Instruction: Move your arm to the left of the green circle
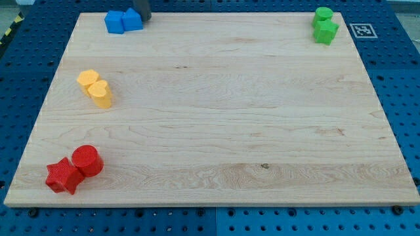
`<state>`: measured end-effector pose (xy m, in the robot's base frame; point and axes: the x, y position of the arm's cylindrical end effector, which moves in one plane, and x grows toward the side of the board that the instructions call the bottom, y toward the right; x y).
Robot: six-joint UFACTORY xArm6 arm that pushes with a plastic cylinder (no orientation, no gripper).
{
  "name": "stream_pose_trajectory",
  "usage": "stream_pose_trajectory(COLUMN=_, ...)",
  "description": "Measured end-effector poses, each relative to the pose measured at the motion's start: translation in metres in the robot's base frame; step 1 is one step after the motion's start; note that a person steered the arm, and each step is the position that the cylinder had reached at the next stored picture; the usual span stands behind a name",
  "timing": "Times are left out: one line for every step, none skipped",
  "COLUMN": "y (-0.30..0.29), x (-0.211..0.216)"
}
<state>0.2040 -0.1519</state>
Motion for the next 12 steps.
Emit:
stream_pose_trajectory(y=0.002, x=0.0)
stream_pose_trajectory(y=0.011, x=0.0)
stream_pose_trajectory(y=0.04, x=0.0)
stream_pose_trajectory(y=0.056, x=0.0)
stream_pose_trajectory(y=0.075, x=-0.005)
stream_pose_trajectory(y=0.092, x=-0.005)
stream_pose_trajectory(y=0.092, x=-0.005)
stream_pose_trajectory(y=0.095, x=-0.005)
stream_pose_trajectory(y=0.133, x=-0.005)
stream_pose_trajectory(y=0.144, x=-0.004)
stream_pose_trajectory(y=0.146, x=-0.004)
stream_pose_trajectory(y=0.15, x=-0.004)
